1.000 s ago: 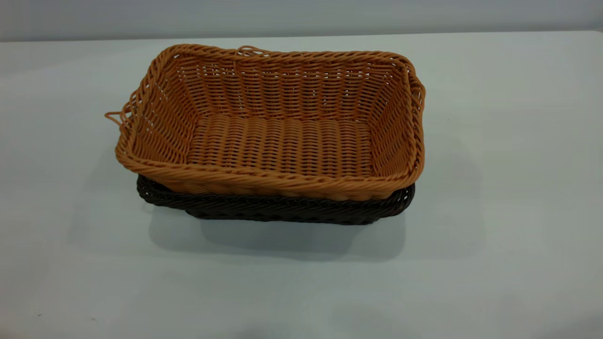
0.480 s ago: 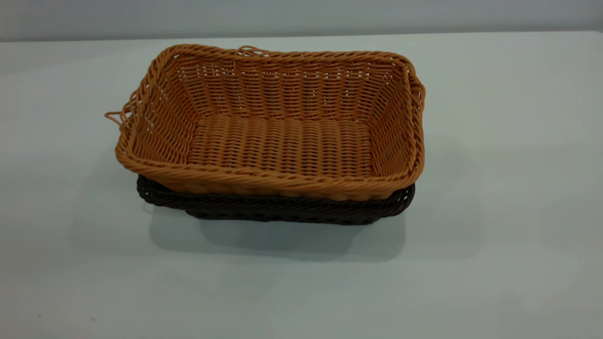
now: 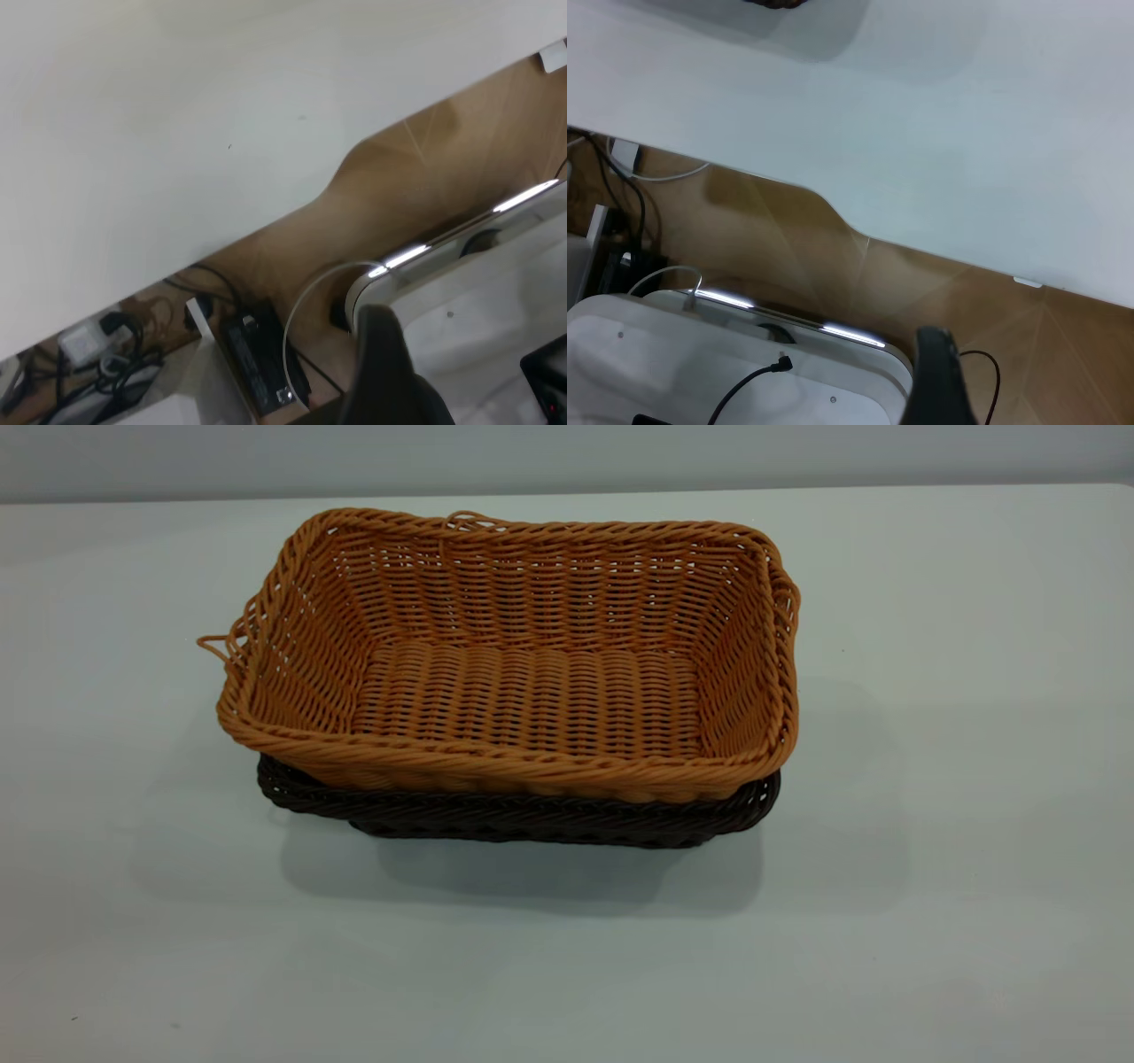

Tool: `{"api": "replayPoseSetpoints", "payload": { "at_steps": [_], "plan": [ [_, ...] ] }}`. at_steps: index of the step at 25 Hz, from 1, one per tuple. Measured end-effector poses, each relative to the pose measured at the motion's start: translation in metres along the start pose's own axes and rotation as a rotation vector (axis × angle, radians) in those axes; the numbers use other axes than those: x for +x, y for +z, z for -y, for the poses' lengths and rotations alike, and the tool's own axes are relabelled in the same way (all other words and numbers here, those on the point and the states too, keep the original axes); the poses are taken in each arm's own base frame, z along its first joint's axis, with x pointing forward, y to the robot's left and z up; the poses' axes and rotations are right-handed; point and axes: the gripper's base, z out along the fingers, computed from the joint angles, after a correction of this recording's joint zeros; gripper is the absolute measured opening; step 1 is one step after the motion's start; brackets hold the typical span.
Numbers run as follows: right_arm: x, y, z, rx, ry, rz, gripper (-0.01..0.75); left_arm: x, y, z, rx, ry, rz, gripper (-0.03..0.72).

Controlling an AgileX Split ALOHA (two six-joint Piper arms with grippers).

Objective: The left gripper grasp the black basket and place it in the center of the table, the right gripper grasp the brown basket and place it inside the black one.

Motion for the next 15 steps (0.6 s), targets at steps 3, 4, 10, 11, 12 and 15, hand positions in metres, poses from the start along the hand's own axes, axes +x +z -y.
{"api": "replayPoseSetpoints", "payload": {
  "at_steps": [3, 4, 10, 11, 12, 15],
  "plan": [
    [0.0, 0.0, 0.0, -0.001, 0.0, 0.003, 0.457, 0.001, -0.002, 0.0, 0.001, 0.0, 0.015, 0.454],
    [0.001, -0.001, 0.0, 0.0, 0.002, 0.012, 0.457, 0.002, -0.002, 0.0, 0.002, 0.0, 0.021, 0.454],
    [0.011, -0.017, 0.007, 0.085, 0.152, 0.179, 0.457, 0.007, -0.006, -0.005, -0.044, -0.108, 0.067, 0.454],
    [0.014, -0.02, 0.007, 0.106, 0.175, 0.213, 0.457, 0.007, -0.007, -0.007, -0.063, -0.145, 0.068, 0.454],
    [0.018, -0.024, 0.006, 0.12, 0.186, 0.255, 0.457, 0.007, -0.007, -0.009, -0.081, -0.181, 0.068, 0.454],
    [0.03, -0.034, 0.002, 0.151, 0.194, 0.37, 0.457, 0.01, -0.009, -0.013, -0.133, -0.279, 0.087, 0.454]
  ]
}}
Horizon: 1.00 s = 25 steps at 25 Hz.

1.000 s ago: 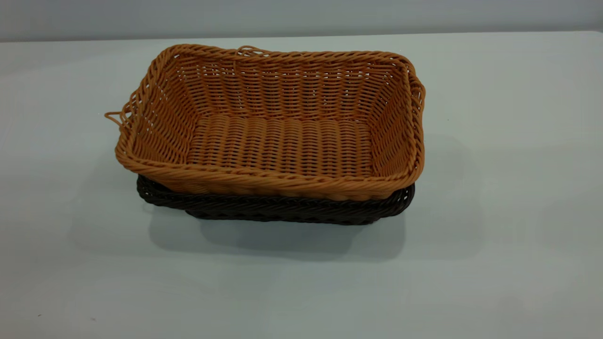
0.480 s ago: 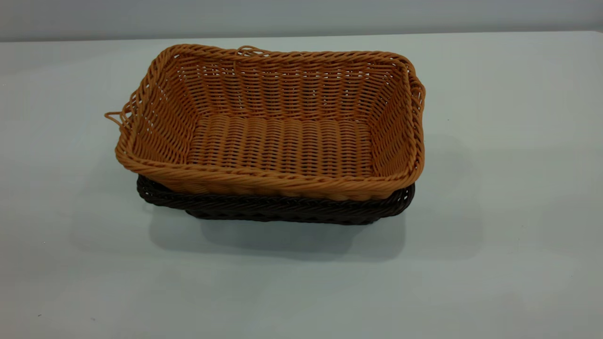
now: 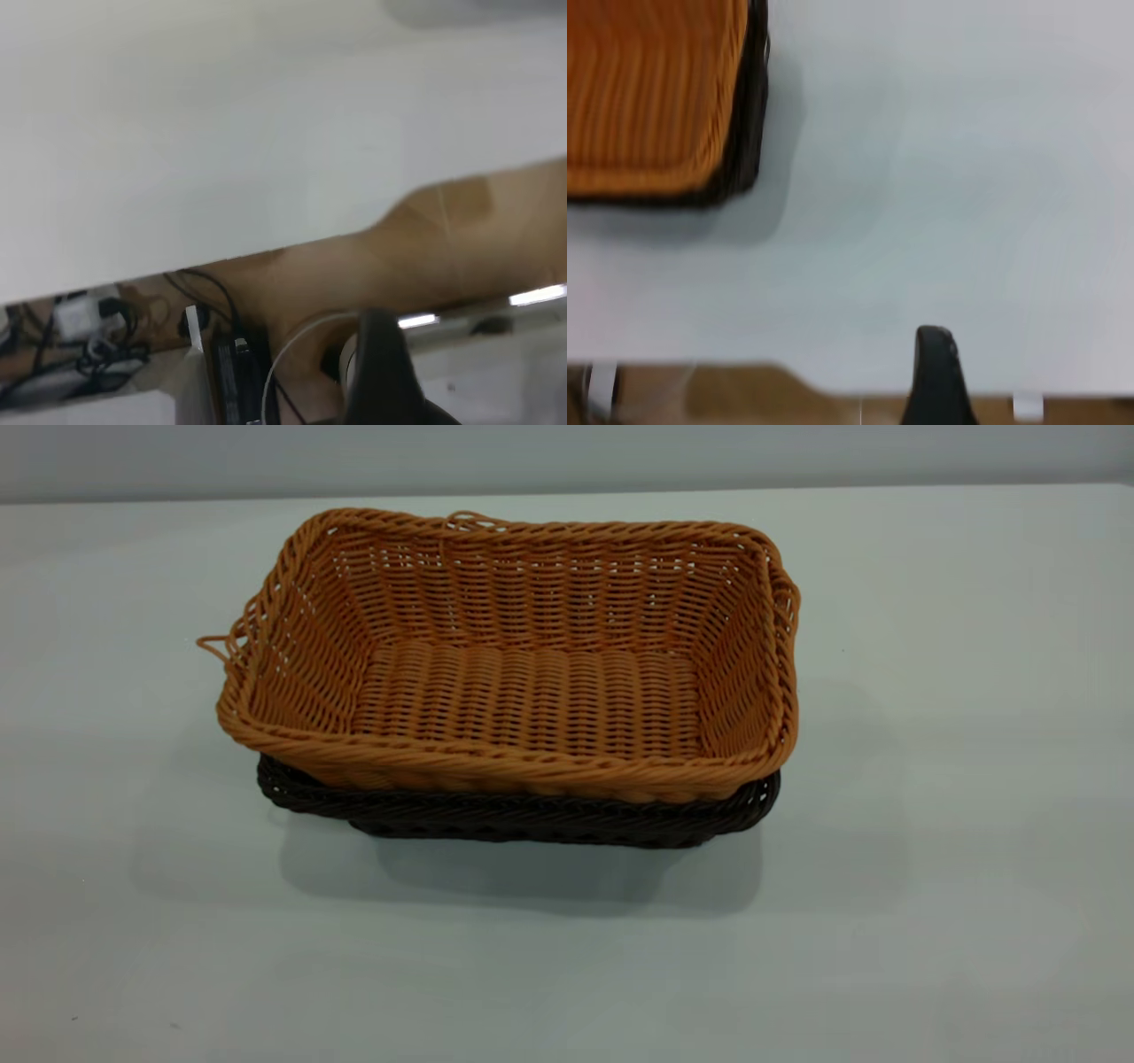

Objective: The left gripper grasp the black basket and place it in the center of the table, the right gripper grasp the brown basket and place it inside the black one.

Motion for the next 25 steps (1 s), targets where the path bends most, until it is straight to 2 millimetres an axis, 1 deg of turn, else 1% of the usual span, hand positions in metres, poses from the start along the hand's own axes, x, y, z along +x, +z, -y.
{"api": "replayPoseSetpoints", "payload": {
  "at_steps": [5, 12, 14, 25],
  "plan": [
    [0.017, -0.019, -0.002, -0.012, -0.025, 0.167, 0.457, 0.011, -0.011, -0.003, -0.048, -0.08, 0.112, 0.454],
    [0.02, -0.021, -0.003, -0.02, -0.025, 0.177, 0.457, 0.04, -0.029, 0.0, -0.084, -0.116, 0.344, 0.454],
    [0.02, -0.021, -0.003, -0.02, -0.025, 0.177, 0.457, 0.046, -0.031, 0.001, -0.097, -0.128, 0.386, 0.454],
    [0.02, -0.021, -0.004, -0.028, -0.023, 0.177, 0.457, 0.047, -0.031, 0.001, -0.103, -0.133, 0.394, 0.454]
  ]
}}
